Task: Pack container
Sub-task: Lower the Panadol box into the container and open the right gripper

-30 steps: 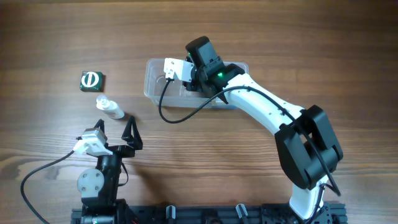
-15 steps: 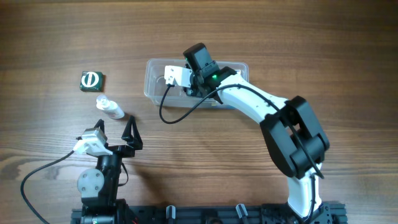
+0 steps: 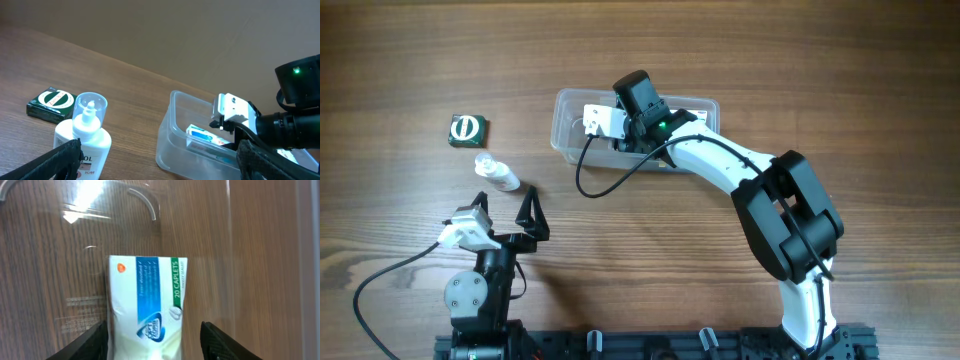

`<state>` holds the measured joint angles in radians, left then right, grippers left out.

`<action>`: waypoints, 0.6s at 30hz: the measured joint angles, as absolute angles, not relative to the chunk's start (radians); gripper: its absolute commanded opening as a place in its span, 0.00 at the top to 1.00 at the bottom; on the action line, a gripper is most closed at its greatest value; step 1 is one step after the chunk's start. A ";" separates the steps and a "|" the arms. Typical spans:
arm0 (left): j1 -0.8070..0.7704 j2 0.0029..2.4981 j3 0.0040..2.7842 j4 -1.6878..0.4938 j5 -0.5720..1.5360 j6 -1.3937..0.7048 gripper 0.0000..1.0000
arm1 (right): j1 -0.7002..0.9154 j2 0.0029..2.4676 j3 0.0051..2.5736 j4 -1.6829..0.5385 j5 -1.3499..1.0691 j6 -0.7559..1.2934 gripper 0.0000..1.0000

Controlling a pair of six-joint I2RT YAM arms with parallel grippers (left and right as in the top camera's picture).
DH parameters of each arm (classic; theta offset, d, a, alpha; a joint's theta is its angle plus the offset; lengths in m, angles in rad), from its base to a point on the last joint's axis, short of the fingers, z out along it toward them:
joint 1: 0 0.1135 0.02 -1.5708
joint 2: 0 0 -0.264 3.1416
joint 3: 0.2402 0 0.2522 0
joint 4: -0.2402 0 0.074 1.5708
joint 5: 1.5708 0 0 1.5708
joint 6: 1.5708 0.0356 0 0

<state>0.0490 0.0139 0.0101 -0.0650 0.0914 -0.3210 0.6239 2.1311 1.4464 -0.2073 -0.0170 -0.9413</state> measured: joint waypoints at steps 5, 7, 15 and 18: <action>0.049 0.014 0.010 -0.065 0.091 -0.321 0.00 | 0.624 2.131 1.446 -0.208 -0.001 -0.941 0.40; 0.049 0.014 0.010 -0.065 0.091 -0.321 0.00 | 0.624 2.131 1.446 -0.208 0.004 -0.941 0.40; 0.049 0.014 0.010 -0.065 0.091 -0.321 0.00 | 0.628 2.128 1.446 -0.210 0.010 -0.941 0.38; 0.049 0.014 0.010 -0.065 0.091 -0.321 0.00 | 0.636 2.100 1.446 -0.222 0.017 -0.941 0.38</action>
